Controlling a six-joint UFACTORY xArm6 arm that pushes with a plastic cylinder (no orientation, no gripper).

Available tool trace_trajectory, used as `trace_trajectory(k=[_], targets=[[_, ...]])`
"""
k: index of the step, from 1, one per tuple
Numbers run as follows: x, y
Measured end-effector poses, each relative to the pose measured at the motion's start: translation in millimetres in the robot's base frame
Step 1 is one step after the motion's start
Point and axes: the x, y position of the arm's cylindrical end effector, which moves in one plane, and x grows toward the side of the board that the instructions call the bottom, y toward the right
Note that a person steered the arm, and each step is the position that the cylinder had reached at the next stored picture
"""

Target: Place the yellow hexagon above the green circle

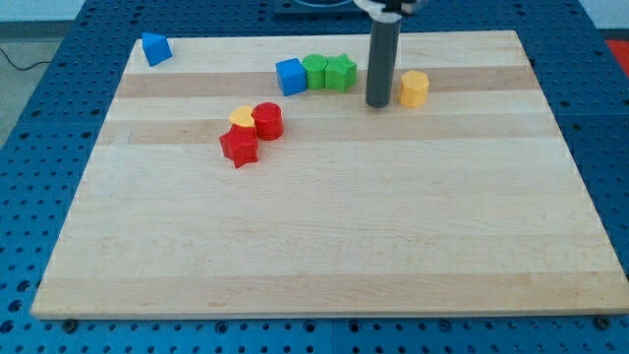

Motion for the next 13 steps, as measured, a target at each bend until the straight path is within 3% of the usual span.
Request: trace_trajectory(k=[1,2,5,6,7,8,11,13], targets=[[28.9,8.7],[27.2,36.9],[-61.4,17.1],[-44.7,20.1],[-2.1,45.1],[1.9,78.0],[-86.5,60.3],[-106.1,-16.1]])
